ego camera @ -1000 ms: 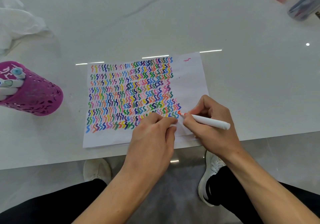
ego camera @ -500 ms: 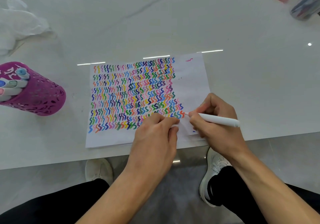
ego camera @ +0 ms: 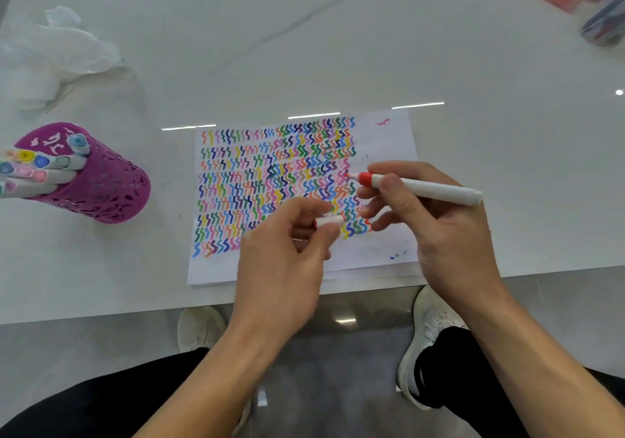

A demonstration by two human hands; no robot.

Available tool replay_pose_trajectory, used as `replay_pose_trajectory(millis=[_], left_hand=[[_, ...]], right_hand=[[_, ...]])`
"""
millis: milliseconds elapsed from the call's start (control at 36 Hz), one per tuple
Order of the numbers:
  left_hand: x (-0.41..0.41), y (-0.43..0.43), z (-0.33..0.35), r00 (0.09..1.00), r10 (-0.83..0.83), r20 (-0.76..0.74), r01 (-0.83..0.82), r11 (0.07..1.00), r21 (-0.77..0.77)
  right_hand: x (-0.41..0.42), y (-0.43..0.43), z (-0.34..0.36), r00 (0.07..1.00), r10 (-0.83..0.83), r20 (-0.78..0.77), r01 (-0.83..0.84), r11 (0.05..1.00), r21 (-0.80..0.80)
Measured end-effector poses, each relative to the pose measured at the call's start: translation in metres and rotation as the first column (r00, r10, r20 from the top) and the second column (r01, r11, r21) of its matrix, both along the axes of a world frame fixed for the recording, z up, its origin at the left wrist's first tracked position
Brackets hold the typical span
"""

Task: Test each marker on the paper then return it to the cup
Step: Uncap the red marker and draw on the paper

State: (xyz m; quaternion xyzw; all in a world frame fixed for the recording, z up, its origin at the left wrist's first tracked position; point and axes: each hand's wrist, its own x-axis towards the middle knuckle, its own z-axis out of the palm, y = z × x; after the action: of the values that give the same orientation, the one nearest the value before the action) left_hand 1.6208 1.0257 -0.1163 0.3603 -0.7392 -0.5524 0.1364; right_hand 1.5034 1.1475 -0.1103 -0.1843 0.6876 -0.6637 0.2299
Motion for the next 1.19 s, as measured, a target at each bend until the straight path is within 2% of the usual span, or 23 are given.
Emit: replay_pose_trajectory(millis=[111,194,472,694,1028,1194], left_hand=[[0.001,-0.009,0.004,0.985,0.098,-0.140,-0.053,0.954,0.294],[0.002,-0.010,0.005,0.973,0.136,-0.185,-0.055,0.920,0.387],[0.004,-0.010,0.009,0.962,0.139,-0.237,-0.044,0.929,0.367],[0.003,-0.007,0.009,0.960,0.054,-0.276,0.027,0.959,0.282],[0.004,-0.007,0.009,0.954,0.043,-0.297,0.053,0.950,0.308],[0.007,-0.009,0.009,0.957,0.050,-0.284,0.041,0.951,0.306]], right_hand=[[0.004,-0.002,0.002,0.998,0.035,0.052,-0.032,0.998,-0.049],[0.006,-0.003,0.003,0.997,0.040,0.068,-0.036,0.998,-0.053],[0.013,-0.012,0.008,0.997,0.070,-0.022,-0.071,0.997,-0.032],[0.013,-0.014,0.005,0.994,0.107,0.024,-0.106,0.993,-0.046],[0.010,-0.013,0.000,0.994,0.104,0.026,-0.103,0.994,-0.042],[0.010,-0.013,-0.003,0.984,0.137,0.114,-0.127,0.988,-0.091]])
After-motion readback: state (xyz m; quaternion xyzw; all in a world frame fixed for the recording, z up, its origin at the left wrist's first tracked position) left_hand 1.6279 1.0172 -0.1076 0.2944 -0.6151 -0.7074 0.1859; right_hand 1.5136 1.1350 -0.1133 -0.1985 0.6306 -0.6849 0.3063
